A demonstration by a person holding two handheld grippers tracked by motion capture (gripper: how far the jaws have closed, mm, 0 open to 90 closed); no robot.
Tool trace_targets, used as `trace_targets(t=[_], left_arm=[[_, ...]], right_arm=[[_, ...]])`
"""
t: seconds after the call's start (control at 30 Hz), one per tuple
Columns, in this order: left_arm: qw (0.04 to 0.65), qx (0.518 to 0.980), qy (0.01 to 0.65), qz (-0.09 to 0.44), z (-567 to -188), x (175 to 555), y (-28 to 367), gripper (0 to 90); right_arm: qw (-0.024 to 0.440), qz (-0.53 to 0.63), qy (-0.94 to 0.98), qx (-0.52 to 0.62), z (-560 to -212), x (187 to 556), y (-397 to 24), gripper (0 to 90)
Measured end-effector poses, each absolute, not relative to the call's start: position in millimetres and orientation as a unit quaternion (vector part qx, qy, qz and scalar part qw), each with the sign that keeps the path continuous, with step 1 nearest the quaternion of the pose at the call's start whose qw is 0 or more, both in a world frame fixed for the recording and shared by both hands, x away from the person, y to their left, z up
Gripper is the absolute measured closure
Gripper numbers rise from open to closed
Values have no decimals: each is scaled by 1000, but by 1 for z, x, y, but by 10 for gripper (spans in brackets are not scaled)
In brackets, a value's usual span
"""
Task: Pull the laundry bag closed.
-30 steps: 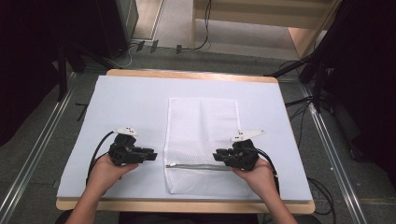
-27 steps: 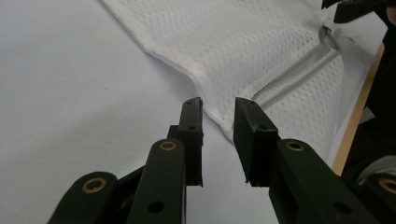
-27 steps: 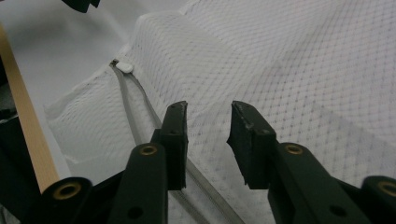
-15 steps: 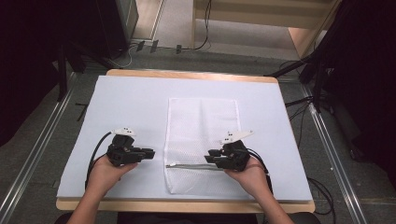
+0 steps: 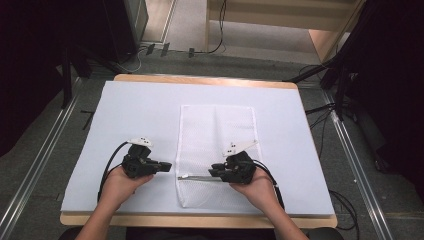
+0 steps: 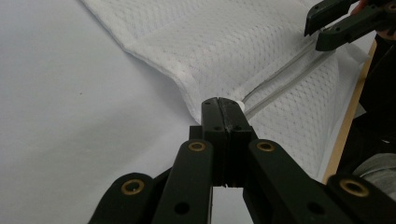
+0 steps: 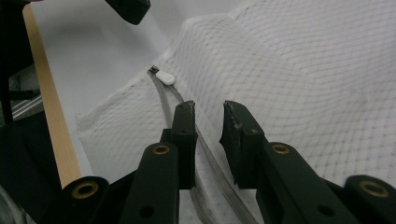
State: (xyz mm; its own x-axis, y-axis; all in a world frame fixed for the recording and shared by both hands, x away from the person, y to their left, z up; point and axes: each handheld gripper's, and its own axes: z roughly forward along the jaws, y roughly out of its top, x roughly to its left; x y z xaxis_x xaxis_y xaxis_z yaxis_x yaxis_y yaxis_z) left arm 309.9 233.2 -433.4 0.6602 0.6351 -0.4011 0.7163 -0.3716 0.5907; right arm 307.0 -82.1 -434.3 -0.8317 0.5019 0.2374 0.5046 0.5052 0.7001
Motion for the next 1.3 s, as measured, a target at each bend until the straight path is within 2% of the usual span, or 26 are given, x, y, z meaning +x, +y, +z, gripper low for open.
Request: trace_targets(t=[0.53,0.93,1.3], left_arm=[[365,836,406,-56,-448,320,213,900],[346,837,418,-67,-456,326,212,895],[344,836,421,-74,-460,328,212,892]], right_arm=[[17,-399,-874,-276,-438,310,-56,761],[45,-385,-878,-279,-447,314,-27,789],[46,-370,-891,-259,-459,321,-13,777]])
